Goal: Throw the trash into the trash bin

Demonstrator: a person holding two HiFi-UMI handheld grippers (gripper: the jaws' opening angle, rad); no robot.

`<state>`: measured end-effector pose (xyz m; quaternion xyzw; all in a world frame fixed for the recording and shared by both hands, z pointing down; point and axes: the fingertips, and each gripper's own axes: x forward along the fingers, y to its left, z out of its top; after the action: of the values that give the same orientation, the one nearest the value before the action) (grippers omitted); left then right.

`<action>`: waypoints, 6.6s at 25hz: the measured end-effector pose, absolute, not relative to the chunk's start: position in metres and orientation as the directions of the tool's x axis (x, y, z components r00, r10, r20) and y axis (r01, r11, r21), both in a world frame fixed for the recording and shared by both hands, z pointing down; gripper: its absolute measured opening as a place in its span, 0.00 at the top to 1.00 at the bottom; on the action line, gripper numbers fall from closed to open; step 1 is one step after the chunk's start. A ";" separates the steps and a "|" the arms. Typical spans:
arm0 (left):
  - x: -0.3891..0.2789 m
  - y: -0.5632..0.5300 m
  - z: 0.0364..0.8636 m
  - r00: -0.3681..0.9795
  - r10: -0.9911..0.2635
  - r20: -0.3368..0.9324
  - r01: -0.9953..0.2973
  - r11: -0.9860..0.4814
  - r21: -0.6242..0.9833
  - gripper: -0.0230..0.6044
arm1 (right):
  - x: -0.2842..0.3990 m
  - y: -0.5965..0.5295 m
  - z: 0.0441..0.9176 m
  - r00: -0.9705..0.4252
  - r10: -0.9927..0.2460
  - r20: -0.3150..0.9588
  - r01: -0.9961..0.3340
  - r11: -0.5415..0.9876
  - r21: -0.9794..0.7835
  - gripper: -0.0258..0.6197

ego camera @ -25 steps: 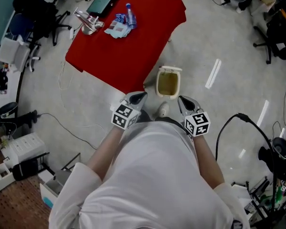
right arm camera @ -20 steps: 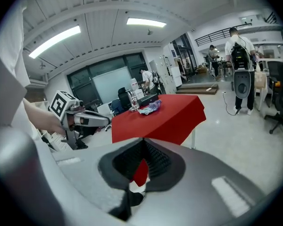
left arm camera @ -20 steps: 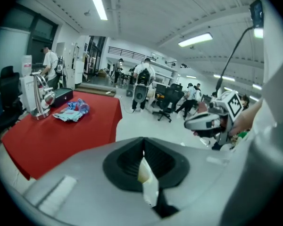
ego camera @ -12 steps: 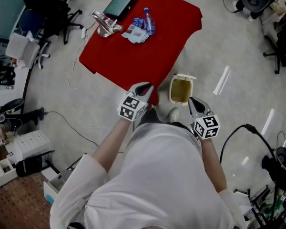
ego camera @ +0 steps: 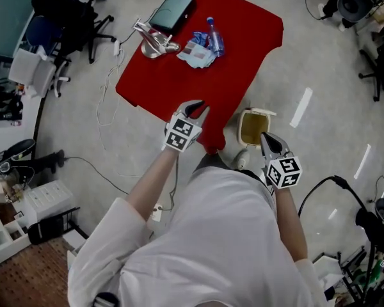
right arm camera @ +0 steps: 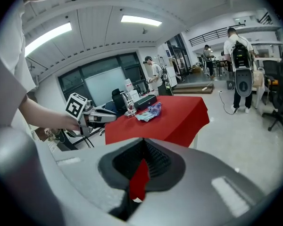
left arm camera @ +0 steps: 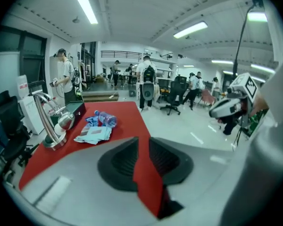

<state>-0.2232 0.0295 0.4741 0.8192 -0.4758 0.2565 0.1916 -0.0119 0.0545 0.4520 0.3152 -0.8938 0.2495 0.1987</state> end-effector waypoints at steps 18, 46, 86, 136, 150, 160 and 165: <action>-0.290 -0.069 0.546 0.316 -0.646 0.695 -0.766 -0.606 -0.215 0.65 | -0.108 0.002 0.470 -0.716 -0.421 0.557 -0.656 0.677 -0.332 0.96; -0.330 -0.148 0.633 0.091 -0.654 0.751 -0.649 -0.611 -0.454 0.92 | -0.104 -0.002 0.499 -0.661 -0.457 0.596 -0.740 0.527 -0.417 0.96; -0.120 0.007 0.541 0.331 -0.625 0.707 -0.743 -0.635 -0.213 0.95 | 0.057 0.069 0.506 -0.647 -0.529 0.549 -0.761 0.488 -0.427 0.96; 0.045 0.043 0.854 0.476 -0.356 0.804 -0.820 -0.510 0.259 0.95 | 0.179 0.083 0.766 -0.580 -0.449 0.679 -0.814 0.317 -0.486 0.96; 0.041 0.055 0.912 0.475 -0.349 0.808 -0.835 -0.467 0.290 0.78 | 0.163 0.105 0.817 -0.598 -0.422 0.682 -0.801 0.281 -0.529 0.96; 0.036 0.065 0.895 0.481 -0.355 0.802 -0.826 -0.489 0.279 0.83 | 0.166 0.096 0.808 -0.581 -0.461 0.670 -0.813 0.292 -0.504 0.96; 0.036 0.072 0.830 0.496 -0.362 0.789 -0.812 -0.517 0.273 0.89 | 0.167 0.096 0.754 -0.575 -0.481 0.662 -0.818 0.306 -0.487 0.96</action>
<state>0.0360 0.0721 0.8299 0.8003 -0.3665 0.3432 0.3277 0.1667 0.0956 0.7541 0.4148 -0.7826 0.4181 0.2016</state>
